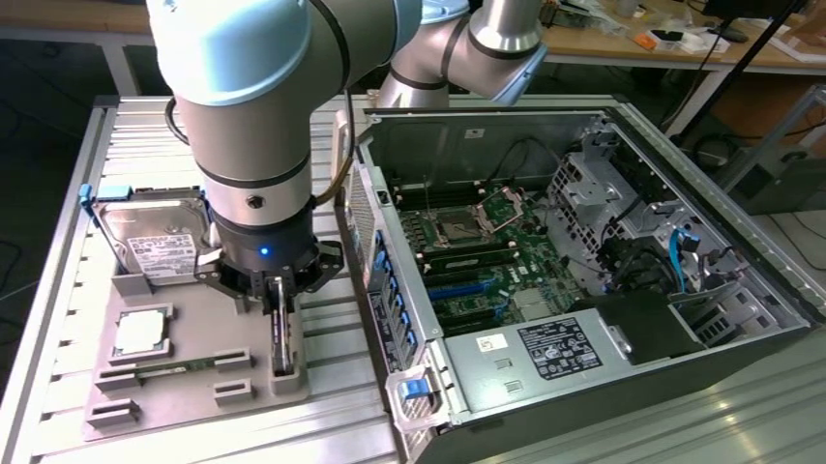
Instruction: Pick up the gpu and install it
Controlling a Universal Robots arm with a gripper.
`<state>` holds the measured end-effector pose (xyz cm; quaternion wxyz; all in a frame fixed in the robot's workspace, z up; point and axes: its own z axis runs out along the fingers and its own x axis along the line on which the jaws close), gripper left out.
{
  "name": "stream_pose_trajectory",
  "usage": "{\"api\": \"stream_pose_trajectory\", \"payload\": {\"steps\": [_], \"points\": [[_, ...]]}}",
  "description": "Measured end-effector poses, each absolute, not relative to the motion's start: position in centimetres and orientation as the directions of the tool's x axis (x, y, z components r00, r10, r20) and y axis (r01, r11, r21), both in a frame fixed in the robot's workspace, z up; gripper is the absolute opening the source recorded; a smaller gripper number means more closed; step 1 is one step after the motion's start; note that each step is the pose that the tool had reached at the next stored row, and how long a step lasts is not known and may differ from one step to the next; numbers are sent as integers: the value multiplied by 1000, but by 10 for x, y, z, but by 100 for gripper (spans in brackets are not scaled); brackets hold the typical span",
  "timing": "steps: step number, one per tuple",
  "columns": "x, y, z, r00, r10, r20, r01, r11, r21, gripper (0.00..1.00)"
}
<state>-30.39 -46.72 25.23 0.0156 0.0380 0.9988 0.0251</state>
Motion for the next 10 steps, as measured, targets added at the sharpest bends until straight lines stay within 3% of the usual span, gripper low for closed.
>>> {"api": "stream_pose_trajectory", "payload": {"steps": [10], "points": [[-304,-467,255,-997,77,-29,75,996,51,27]]}}
